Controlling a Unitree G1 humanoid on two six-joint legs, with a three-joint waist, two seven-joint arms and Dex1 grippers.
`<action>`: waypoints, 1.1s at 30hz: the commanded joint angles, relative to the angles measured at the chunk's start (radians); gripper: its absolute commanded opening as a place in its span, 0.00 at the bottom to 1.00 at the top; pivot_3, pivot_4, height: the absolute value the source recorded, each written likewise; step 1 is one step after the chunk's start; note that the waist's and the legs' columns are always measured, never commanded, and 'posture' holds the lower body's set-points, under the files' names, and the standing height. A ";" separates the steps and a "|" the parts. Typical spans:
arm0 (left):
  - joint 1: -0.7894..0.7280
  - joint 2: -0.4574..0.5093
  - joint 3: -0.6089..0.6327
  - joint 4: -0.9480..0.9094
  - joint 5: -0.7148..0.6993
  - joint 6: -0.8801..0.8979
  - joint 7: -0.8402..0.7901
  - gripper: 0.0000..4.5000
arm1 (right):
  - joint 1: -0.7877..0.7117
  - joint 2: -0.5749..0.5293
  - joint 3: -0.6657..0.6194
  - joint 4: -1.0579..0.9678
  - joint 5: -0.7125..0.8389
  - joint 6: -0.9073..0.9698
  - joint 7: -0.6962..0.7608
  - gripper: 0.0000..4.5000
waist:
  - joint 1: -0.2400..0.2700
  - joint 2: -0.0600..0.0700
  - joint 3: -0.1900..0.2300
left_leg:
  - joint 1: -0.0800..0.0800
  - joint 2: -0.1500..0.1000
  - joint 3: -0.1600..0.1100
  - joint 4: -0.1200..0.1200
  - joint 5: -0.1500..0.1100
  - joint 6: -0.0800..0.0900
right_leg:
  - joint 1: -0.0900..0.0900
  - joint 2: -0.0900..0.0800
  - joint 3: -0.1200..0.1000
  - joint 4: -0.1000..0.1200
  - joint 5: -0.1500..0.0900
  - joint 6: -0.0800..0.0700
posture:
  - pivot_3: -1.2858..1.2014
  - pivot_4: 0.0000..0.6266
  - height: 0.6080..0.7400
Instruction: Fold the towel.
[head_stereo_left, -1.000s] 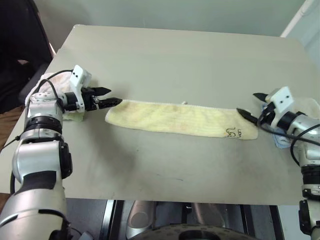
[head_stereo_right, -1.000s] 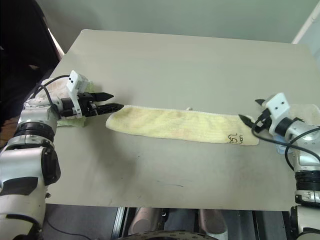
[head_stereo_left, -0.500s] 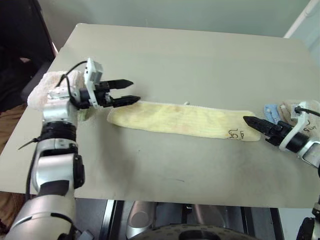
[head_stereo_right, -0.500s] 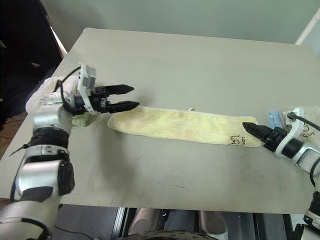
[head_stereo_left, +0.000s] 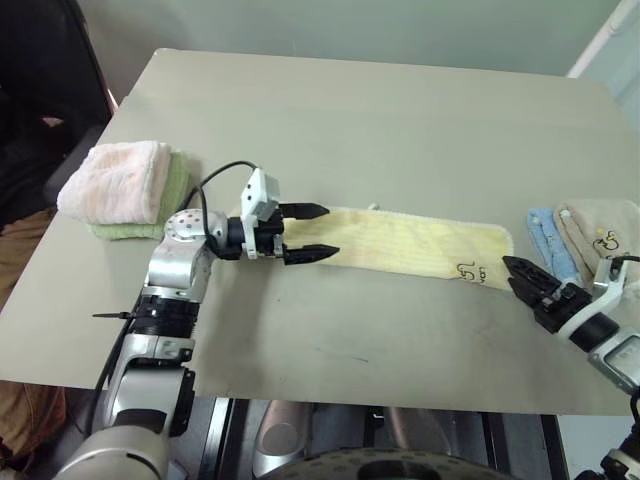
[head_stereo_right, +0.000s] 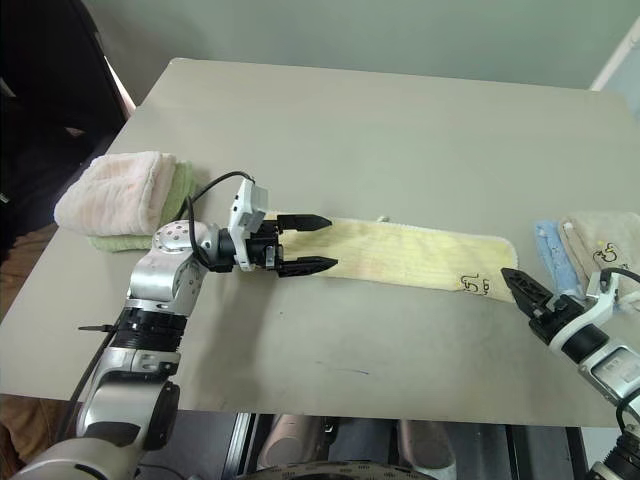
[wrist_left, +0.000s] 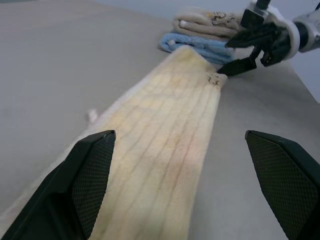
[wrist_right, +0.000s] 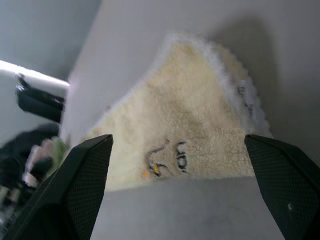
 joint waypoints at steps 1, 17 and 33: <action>0.021 -0.012 -0.040 -0.056 0.002 -0.007 0.016 1.00 | 0.056 -0.031 -0.014 -0.052 0.207 -0.091 -0.085 0.99 | 0.000 0.001 0.000 | 0.000 0.000 0.000 0.000 0.000 0.000 | 0.000 0.000 0.000 0.000 0.000 0.000 | 0.52 0.24 1.00; 0.038 -0.008 -0.108 -0.120 -0.003 0.003 0.045 1.00 | 0.230 -0.118 0.308 -0.114 0.460 -0.353 -0.302 0.99 | 0.001 0.001 -0.001 | -0.001 0.000 0.000 0.000 -0.004 -0.003 | 0.000 0.000 0.001 -0.001 -0.003 0.003 | 0.52 0.24 1.00; 0.044 -0.024 -0.119 -0.088 -0.001 -0.029 0.061 1.00 | 0.078 -0.123 0.385 0.000 0.444 -0.505 -0.452 0.99 | 0.001 0.001 -0.001 | -0.001 0.000 0.000 0.001 -0.005 -0.003 | 0.000 0.000 0.002 -0.001 -0.003 0.004 | 0.52 0.24 1.00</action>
